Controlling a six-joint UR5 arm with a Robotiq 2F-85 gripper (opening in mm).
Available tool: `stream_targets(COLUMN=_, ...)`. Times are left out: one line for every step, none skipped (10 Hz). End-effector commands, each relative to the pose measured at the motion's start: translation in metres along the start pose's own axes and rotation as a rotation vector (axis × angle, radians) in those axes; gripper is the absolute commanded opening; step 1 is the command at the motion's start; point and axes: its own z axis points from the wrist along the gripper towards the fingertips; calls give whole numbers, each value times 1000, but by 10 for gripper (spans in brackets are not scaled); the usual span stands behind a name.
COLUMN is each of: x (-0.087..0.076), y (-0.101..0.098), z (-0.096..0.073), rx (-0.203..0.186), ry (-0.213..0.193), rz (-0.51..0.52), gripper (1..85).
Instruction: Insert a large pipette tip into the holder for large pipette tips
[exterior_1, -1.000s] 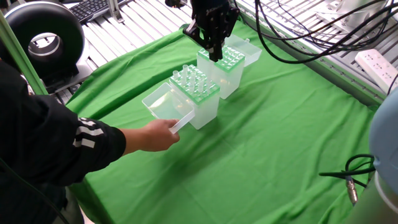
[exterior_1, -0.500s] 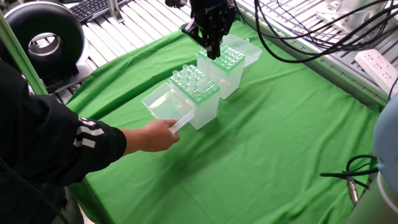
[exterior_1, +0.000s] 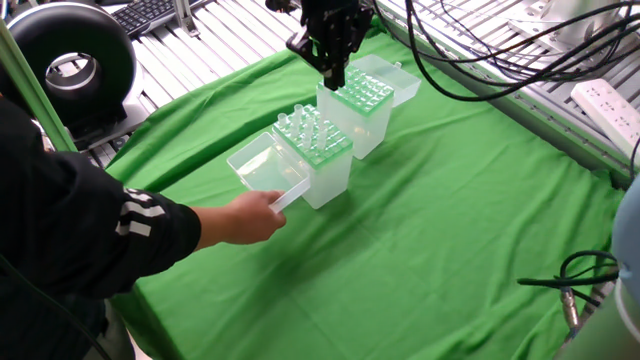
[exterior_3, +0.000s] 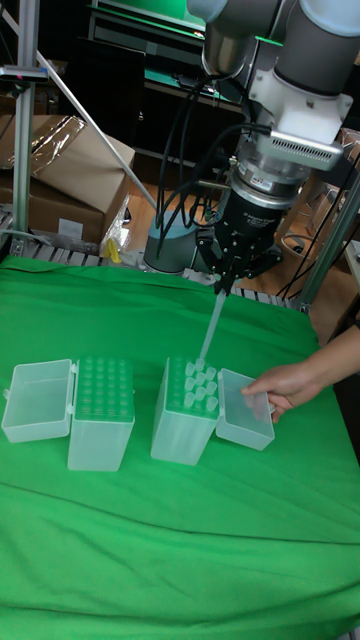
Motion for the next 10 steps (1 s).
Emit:
stream_targets(x=5, y=-22, z=-19, rx=-6, ry=19, rz=-79, gripper=7)
stream_targets(x=5, y=-31, z=-24, rx=-1, ry=24, rz=-93, gripper=7)
stream_targets(x=7, y=-40, z=-28, rx=12, ry=28, rz=-111, gripper=7)
stream_targets(x=6, y=-51, z=-31, rx=15, ry=29, rz=-140, gripper=7)
stream_targets(x=4, y=-64, z=-32, rx=36, ry=27, rz=-170, gripper=7)
stream_targets(x=2, y=-74, z=-30, rx=46, ry=23, rz=-189, gripper=7)
stream_targets(x=2, y=-77, z=-26, rx=40, ry=17, rz=-204, gripper=7)
stream_targets(x=9, y=-65, z=-25, rx=-4, ry=34, rz=-179, gripper=7)
stream_targets(x=13, y=-62, z=-25, rx=-13, ry=49, rz=-137, gripper=7)
stream_targets(x=14, y=-64, z=-25, rx=-8, ry=56, rz=-83, gripper=7)
